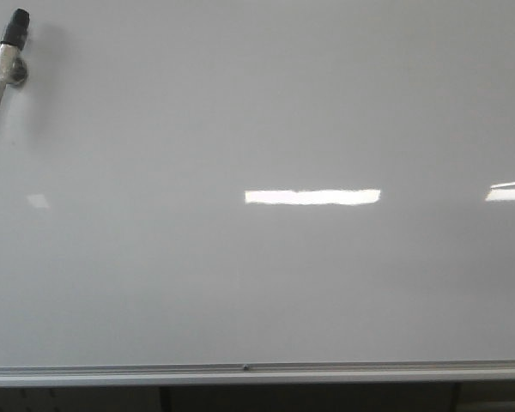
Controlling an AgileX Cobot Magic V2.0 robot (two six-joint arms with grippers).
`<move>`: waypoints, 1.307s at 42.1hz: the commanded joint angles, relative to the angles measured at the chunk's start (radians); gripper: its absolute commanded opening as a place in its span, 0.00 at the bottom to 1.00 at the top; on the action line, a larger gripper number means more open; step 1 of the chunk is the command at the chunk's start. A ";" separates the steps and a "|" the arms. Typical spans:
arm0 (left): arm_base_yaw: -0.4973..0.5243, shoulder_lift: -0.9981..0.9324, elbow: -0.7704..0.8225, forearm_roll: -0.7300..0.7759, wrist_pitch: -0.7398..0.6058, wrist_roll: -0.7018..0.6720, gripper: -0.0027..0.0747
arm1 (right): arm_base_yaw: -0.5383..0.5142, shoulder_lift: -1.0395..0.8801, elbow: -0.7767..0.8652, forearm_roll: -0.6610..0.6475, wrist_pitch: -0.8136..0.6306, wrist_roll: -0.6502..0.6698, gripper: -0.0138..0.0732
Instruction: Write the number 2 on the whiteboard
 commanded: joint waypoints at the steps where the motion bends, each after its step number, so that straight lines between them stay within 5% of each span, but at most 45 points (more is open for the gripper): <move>1: 0.000 -0.027 0.035 -0.009 -0.075 0.000 0.01 | 0.000 -0.018 -0.003 -0.009 -0.090 -0.004 0.08; 22: 0.000 -0.027 0.031 -0.009 -0.138 0.000 0.01 | 0.001 -0.018 -0.007 -0.009 -0.114 -0.004 0.08; 32: 0.000 -0.027 -0.106 -0.009 -0.102 0.000 0.01 | 0.000 -0.018 -0.105 -0.009 -0.098 -0.004 0.08; 55: 0.000 0.253 -0.657 -0.009 0.397 0.000 0.01 | 0.000 0.206 -0.564 -0.009 0.357 -0.004 0.08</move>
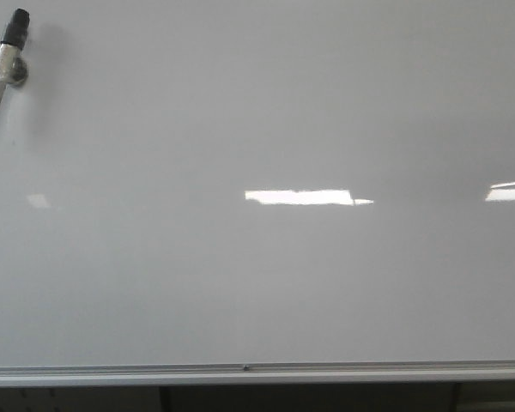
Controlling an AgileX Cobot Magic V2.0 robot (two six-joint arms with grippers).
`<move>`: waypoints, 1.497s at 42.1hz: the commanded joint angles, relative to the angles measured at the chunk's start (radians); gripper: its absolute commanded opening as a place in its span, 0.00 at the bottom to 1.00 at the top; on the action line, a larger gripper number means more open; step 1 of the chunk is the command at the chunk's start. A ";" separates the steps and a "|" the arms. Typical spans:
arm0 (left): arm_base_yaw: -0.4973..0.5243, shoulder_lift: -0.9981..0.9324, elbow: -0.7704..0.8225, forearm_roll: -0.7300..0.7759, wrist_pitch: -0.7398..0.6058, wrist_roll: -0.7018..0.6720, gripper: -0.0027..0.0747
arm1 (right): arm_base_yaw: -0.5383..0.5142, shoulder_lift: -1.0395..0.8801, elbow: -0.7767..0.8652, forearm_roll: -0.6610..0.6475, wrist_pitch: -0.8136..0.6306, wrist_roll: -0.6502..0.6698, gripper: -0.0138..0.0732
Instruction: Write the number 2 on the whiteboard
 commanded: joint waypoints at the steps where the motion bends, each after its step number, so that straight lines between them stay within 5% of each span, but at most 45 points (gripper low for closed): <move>1: 0.000 0.094 -0.103 -0.009 0.033 0.000 0.01 | 0.000 0.107 -0.109 -0.009 0.047 -0.004 0.08; 12: 0.000 0.243 -0.151 -0.009 0.091 0.000 0.01 | 0.000 0.342 -0.263 -0.009 0.253 -0.004 0.08; 36: 0.000 0.369 -0.137 -0.007 0.174 0.000 0.02 | 0.000 0.573 -0.264 -0.009 0.249 -0.006 0.10; 39: 0.000 0.381 -0.137 -0.007 0.169 0.000 0.16 | 0.000 0.578 -0.264 -0.010 0.243 -0.008 0.23; 48: 0.000 0.401 -0.137 -0.002 0.161 0.000 0.80 | 0.000 0.578 -0.264 -0.010 0.242 -0.036 0.85; 63: -0.029 0.598 -0.141 0.019 0.099 0.000 0.84 | 0.000 0.579 -0.264 -0.009 0.241 -0.036 0.90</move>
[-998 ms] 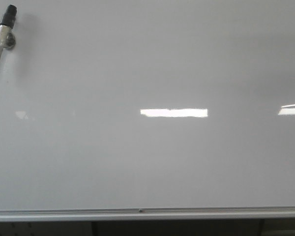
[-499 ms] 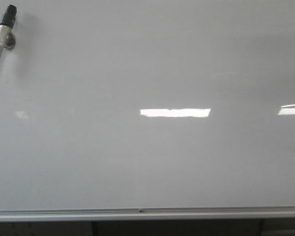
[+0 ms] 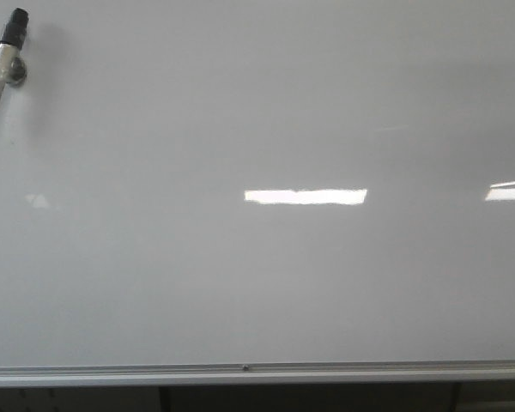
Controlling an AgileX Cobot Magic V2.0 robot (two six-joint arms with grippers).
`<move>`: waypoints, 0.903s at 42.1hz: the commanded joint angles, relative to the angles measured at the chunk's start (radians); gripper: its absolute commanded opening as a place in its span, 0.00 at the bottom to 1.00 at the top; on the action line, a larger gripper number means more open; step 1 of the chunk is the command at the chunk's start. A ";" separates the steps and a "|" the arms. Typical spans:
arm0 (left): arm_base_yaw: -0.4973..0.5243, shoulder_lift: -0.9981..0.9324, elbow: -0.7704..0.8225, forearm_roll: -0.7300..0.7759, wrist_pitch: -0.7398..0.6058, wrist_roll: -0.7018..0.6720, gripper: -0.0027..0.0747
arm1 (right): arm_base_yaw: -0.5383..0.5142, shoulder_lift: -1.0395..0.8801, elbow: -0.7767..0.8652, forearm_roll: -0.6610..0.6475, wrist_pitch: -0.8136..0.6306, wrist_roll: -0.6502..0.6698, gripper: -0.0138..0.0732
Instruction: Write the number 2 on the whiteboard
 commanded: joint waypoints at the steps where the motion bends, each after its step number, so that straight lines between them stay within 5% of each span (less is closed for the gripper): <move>1: -0.023 0.068 -0.031 0.001 -0.102 0.000 0.84 | 0.000 0.003 -0.035 -0.009 -0.074 -0.008 0.90; 38: -0.090 0.701 -0.365 0.051 -0.276 0.000 0.84 | 0.000 0.003 -0.035 -0.009 -0.076 -0.008 0.90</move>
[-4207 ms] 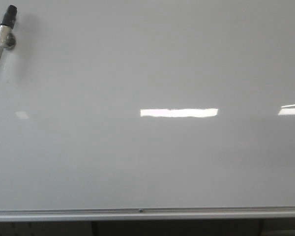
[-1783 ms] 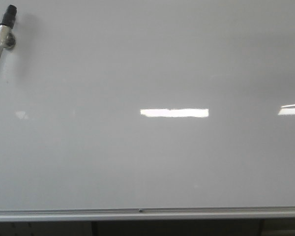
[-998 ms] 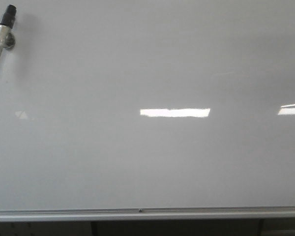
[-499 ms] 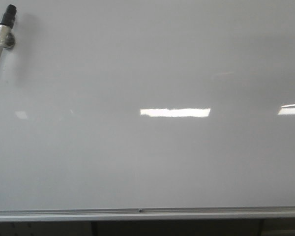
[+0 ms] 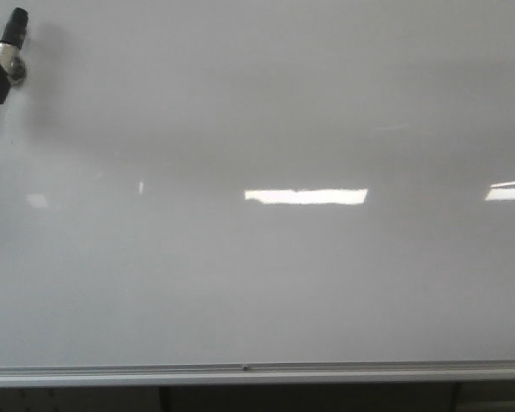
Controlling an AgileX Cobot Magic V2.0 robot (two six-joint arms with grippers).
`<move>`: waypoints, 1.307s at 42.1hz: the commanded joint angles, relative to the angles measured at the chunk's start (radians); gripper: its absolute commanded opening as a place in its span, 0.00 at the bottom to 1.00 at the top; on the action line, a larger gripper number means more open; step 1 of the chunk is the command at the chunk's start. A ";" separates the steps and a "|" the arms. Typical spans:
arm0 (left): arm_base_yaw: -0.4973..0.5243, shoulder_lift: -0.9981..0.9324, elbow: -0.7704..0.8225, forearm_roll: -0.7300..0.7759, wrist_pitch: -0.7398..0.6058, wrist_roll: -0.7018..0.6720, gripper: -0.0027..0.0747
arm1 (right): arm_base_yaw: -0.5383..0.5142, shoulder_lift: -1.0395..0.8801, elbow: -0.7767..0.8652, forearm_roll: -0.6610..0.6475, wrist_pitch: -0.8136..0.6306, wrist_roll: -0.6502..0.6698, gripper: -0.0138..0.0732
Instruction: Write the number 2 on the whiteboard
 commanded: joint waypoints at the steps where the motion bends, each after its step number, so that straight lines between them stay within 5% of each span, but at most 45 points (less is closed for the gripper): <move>1: -0.007 0.021 -0.066 0.004 -0.078 0.000 0.84 | 0.000 0.003 -0.035 -0.009 -0.069 -0.006 0.90; 23: -0.007 0.144 -0.163 0.029 -0.078 0.000 0.81 | 0.000 0.003 -0.035 -0.009 -0.067 -0.006 0.90; 43: -0.007 0.195 -0.163 0.032 -0.110 0.000 0.21 | 0.000 0.003 -0.035 -0.009 -0.067 -0.006 0.90; 55: -0.007 0.172 -0.163 0.032 -0.069 0.000 0.01 | 0.000 0.003 -0.035 -0.009 -0.078 -0.006 0.90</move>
